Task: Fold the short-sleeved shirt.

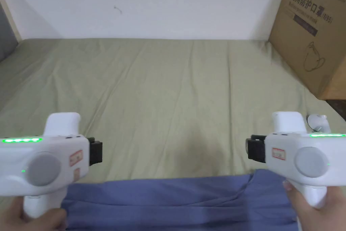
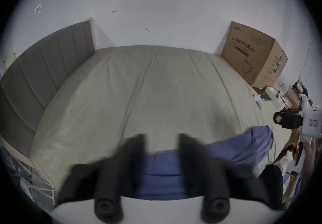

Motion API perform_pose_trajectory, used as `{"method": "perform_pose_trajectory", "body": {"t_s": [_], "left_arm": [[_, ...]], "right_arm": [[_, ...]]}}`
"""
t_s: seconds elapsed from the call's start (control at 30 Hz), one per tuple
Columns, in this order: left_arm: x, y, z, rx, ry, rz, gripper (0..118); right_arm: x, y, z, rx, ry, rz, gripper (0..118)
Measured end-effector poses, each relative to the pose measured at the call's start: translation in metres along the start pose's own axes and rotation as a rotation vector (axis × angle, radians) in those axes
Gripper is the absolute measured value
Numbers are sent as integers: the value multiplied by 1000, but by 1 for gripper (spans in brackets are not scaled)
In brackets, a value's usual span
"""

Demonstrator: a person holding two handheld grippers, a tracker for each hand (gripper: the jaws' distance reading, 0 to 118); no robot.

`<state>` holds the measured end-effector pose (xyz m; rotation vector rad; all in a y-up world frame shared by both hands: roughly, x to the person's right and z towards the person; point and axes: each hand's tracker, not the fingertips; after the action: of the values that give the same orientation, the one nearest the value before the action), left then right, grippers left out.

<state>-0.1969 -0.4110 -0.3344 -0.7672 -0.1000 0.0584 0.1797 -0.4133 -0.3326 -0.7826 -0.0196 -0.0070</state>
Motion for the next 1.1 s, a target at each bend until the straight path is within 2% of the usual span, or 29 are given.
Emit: {"method": "perform_pose_trajectory", "body": {"t_s": [0.03,0.13,0.23,0.3,0.4,0.47,0.57,0.67,0.7,0.77,0.8,0.83,0.87,0.9,0.93,1.0,1.1], "left_arm": [[5,-6,-7,-1,21,-11,3],[16,-16,-13,41,51,-29,2],[21,-23,-14,46,89,-21,2],[18,-24,-14,38,98,-13,2],[-11,-25,-17,8,57,25,2],[-56,-28,-21,-35,-99,126,2],[-139,-42,-35,-157,-483,397,2],[-199,-68,-49,-188,-817,549,3],[-212,-76,-53,-183,-847,581,3],[-229,-89,-60,-216,-791,626,5],[-236,-93,-65,-229,-766,634,17],[-242,-96,-70,-251,-735,626,45],[-240,-99,-74,-270,-720,623,103],[-238,-102,-83,-316,-713,619,118],[-252,-103,-82,-295,-683,627,113],[-245,-113,-96,-335,-706,655,118],[-234,-122,-107,-336,-843,729,118]], "right_arm": [[-6,-2,-7,-19,-38,19,0],[-18,-8,-20,-56,-102,67,0],[-20,-13,-26,-73,-98,25,0],[-23,-14,-27,-71,-116,24,0],[-24,-15,-28,-59,-116,9,0],[-26,-13,-31,-70,-82,-8,0],[-29,-15,-34,-87,-65,15,0],[-30,-15,-38,-101,-64,29,0],[-30,-14,-40,-110,-52,23,0],[-32,-16,-43,-124,-41,21,0],[-33,-17,-45,-130,-44,29,0],[-34,-17,-46,-136,-47,39,0],[-34,-18,-47,-139,-52,46,0],[-35,-19,-47,-140,-64,48,0],[-35,-19,-48,-140,-76,47,0],[-32,-19,-51,-138,-91,25,0],[-31,-19,-53,-152,-70,-3,0]]}}
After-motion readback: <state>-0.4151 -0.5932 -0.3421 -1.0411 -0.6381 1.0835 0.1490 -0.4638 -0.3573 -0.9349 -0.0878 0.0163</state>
